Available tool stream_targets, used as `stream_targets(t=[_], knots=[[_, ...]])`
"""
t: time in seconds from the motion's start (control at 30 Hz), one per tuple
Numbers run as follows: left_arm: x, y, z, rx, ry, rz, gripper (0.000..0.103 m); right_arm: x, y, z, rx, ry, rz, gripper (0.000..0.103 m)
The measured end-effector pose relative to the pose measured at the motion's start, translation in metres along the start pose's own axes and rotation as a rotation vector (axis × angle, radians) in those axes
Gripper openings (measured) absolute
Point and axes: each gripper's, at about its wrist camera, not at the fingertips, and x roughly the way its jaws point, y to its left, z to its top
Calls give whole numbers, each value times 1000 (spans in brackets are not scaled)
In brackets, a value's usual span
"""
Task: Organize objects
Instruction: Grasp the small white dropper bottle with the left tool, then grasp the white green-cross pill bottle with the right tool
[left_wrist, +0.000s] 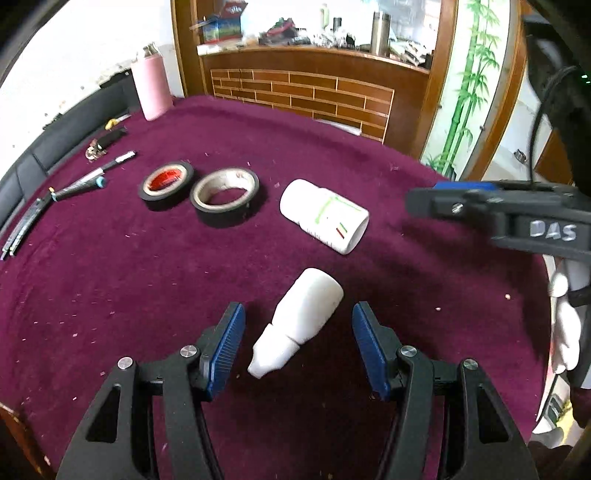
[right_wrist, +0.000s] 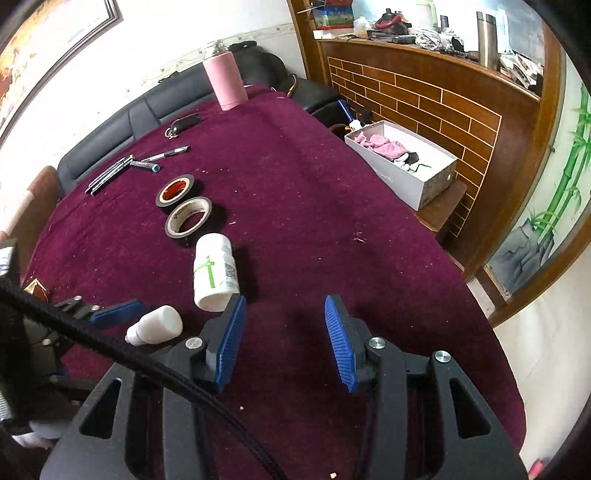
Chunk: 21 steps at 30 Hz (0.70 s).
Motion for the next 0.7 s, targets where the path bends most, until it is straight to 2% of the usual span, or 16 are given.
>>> stream_targets(t=[0.2, 0.27, 0.33, 0.47, 0.5, 0.63, 0.7], knots=[[4, 5, 6, -42, -7, -25, 52, 7, -3, 1, 12, 23, 22, 43], [5, 8, 5, -62, -6, -21, 44, 8, -2, 1, 8, 28, 28, 43], [4, 8, 3, -66, -12, -15, 31, 10, 0, 2, 5, 36, 39, 43], [1, 3, 1, -74, 4, -48, 27, 15, 2, 4, 9, 61, 76, 43], [-2, 1, 0, -76, -1, -51, 23, 16, 3, 5, 5, 68, 88, 43], [-16, 4, -5, -135, -28, -90, 22, 23, 17, 13, -41, 85, 123, 44], [-22, 6, -7, -159, -45, -98, 22, 28, 25, 16, -78, 87, 113, 45]])
